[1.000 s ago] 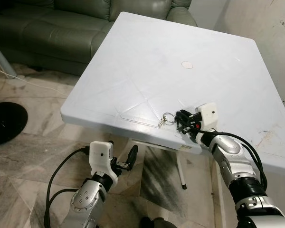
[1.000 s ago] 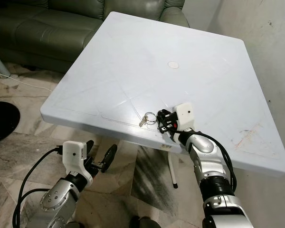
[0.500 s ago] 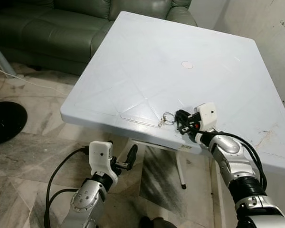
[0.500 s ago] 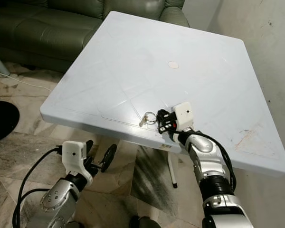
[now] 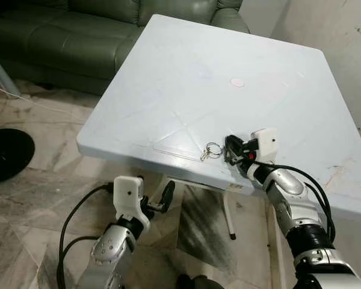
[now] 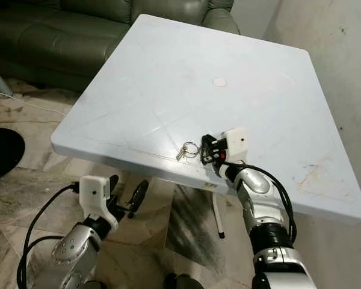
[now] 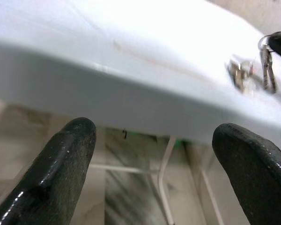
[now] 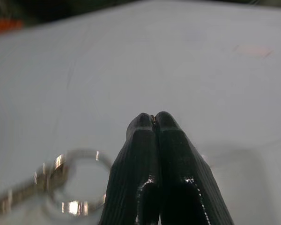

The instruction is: Hang keys on a hook

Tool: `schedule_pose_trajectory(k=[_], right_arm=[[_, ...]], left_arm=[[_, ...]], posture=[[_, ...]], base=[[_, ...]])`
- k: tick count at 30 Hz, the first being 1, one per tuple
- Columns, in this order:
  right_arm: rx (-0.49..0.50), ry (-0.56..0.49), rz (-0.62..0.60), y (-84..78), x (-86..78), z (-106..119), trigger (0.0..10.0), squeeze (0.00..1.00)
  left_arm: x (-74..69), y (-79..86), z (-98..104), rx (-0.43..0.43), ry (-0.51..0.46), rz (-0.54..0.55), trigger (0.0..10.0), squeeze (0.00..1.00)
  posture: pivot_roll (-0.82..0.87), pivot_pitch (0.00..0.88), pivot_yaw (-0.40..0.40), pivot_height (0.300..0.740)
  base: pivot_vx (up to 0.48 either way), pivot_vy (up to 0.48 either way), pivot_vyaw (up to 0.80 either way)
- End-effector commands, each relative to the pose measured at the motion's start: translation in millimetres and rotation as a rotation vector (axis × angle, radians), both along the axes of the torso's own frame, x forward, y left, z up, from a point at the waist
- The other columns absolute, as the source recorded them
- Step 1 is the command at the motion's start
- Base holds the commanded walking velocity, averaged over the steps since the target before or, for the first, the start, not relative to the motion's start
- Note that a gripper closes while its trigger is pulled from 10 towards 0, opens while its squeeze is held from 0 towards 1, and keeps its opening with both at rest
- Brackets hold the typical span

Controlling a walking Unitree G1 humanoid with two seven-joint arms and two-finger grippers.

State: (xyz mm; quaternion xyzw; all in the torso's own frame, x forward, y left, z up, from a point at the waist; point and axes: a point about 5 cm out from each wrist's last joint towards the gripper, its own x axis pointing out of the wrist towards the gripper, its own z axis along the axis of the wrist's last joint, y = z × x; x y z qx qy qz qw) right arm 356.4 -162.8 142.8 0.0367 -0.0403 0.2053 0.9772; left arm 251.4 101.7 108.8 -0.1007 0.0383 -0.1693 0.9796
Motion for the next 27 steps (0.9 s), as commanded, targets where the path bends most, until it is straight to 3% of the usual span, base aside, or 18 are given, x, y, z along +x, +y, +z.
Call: schedule_pose_trajectory(k=[1, 8, 9, 14, 15, 16, 17, 20, 27], right_arm=[[0.031, -0.012, -0.04, -7.1, -3.3, 1.6, 0.0, 0.0], [0.071, -0.094, -0.119, -3.8, -14.9, 12.0, 0.0, 0.0], [0.085, -0.115, -0.136, -3.2, -19.1, 14.2, 0.0, 0.0], [0.057, -0.169, -0.177, -0.2, -30.0, 15.6, 0.0, 0.0], [0.032, -0.173, -0.192, 2.0, -35.2, 13.5, 0.5, 0.0], [0.03, -0.165, -0.204, 2.5, -37.1, 12.4, 7.7, 0.0], [0.037, -0.174, -0.212, 2.9, -39.6, 12.8, 10.0, 0.0], [0.069, -0.182, -0.25, 3.7, -48.7, 12.6, 10.0, 0.0], [0.035, -0.154, -0.273, 5.3, -64.5, 0.1, 10.0, 0.0]], left_arm=[[1.7, -0.5, -3.6, -0.016, 0.021, 0.012, 10.0, 0.0], [22.4, 1.3, 3.6, -0.054, -0.003, 0.04, 10.0, 0.0], [30.9, 1.8, 6.5, -0.045, -0.017, 0.049, 10.0, 0.0], [48.8, 5.5, 15.5, -0.06, -0.047, 0.089, 10.0, 0.0], [54.2, 7.4, 19.7, -0.061, -0.063, 0.099, 10.0, 0.0], [56.3, 8.1, 21.1, -0.06, -0.071, 0.102, 10.0, 0.0], [58.3, 9.2, 22.9, -0.06, -0.081, 0.106, 10.0, 0.0], [65.2, 13.5, 28.4, -0.062, -0.102, 0.118, 10.0, 0.0], [70.6, 17.9, 30.6, -0.075, -0.121, 0.123, 10.0, 0.0]], posture=[[0.07, 0.168, -0.151, 0.714], [0.06, 0.128, -0.152, 0.714], [0.06, 0.115, -0.153, 0.714], [0.05, 0.091, -0.15, 0.714], [0.05, 0.079, -0.148, 0.714], [0.05, 0.077, -0.147, 0.714], [0.05, 0.077, -0.147, 0.714], [0.04, 0.064, -0.138, 0.714], [0.03, 0.072, -0.131, 0.714]], base=[[0.0, 0.0, 0.0], [0.0, 0.0, 0.0], [0.0, 0.0, 0.0], [0.0, 0.0, 0.0], [0.0, 0.0, 0.0], [0.0, 0.0, 0.0], [0.0, 0.0, 0.0], [0.0, 0.0, 0.0], [0.0, 0.0, 0.0]])
